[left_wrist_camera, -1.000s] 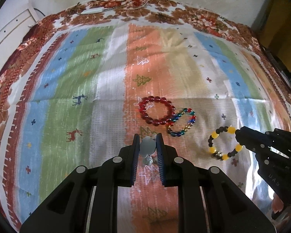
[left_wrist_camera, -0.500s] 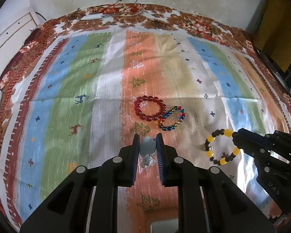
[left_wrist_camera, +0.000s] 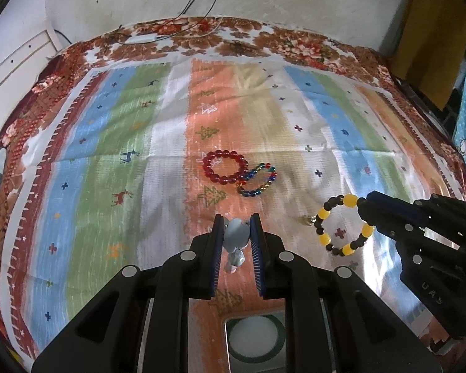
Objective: Organize jewelry
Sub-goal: 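Carry the white bracelet in left gripper and yellow-black bracelet in right gripper over the tin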
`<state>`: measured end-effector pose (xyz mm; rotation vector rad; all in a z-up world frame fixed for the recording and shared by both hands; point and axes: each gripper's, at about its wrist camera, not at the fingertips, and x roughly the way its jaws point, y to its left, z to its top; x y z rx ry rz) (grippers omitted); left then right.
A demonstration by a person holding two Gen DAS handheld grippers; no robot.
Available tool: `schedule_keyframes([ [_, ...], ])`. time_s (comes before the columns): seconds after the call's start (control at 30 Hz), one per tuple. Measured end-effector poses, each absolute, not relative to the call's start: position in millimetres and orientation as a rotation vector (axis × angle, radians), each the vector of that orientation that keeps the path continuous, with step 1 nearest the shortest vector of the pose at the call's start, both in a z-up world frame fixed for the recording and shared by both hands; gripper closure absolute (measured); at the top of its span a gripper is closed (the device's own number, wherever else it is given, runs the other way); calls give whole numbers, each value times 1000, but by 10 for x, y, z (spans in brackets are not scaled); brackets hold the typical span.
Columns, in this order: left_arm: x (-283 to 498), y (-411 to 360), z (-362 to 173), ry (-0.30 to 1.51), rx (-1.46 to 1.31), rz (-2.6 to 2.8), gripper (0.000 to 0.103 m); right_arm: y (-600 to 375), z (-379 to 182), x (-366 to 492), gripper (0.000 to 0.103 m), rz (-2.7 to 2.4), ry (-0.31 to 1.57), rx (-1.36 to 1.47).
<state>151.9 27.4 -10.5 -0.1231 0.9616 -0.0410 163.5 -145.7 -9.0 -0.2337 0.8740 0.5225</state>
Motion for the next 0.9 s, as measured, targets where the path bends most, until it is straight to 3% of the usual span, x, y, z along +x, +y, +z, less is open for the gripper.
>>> schedule_keyframes([
  [0.9,961,112,185,876,-97,-87,86,-1531,251,1006,92,603,791,-204],
])
